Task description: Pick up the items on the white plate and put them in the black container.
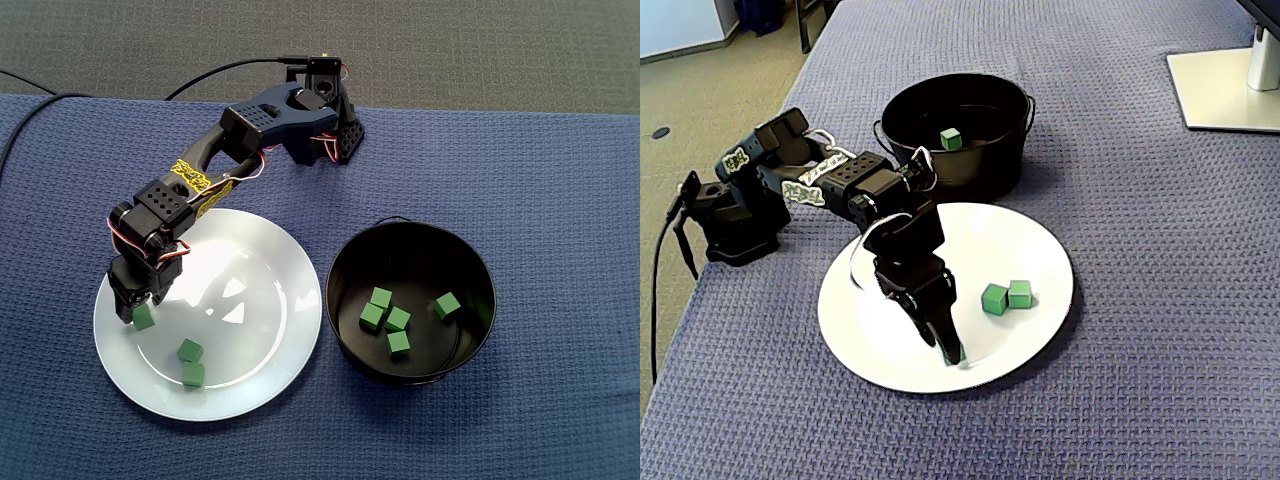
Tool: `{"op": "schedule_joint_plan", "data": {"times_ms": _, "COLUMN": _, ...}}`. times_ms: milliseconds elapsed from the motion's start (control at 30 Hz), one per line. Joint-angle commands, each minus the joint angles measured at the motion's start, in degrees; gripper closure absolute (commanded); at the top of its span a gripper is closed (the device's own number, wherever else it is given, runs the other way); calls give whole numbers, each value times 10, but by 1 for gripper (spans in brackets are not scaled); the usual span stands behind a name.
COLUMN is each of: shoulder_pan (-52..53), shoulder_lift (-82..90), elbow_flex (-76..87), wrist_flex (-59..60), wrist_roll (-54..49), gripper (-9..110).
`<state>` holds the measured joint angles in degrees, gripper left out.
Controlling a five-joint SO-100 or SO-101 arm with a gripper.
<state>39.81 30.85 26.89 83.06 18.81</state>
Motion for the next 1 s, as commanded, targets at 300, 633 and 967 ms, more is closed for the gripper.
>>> {"op": "schedule_joint_plan", "data": {"times_ms": 300, "shoulder_pan": 18, "shoulder_lift": 13, "elbow_flex": -36, "wrist_flex": -18, "wrist_roll": 11, "gripper": 100}}
{"op": "schedule_joint_plan", "data": {"times_ms": 633, "shoulder_pan": 25, "shoulder_lift": 21, "elbow_flex": -43, "wrist_flex": -11, "wrist_roll": 17, "gripper": 92}}
{"op": "schedule_joint_plan", "data": {"times_ms": 967, "shoulder_pan": 2, "shoulder_lift": -4, "elbow_flex": -128, "wrist_flex": 92, "wrist_roll": 87, "gripper": 72}}
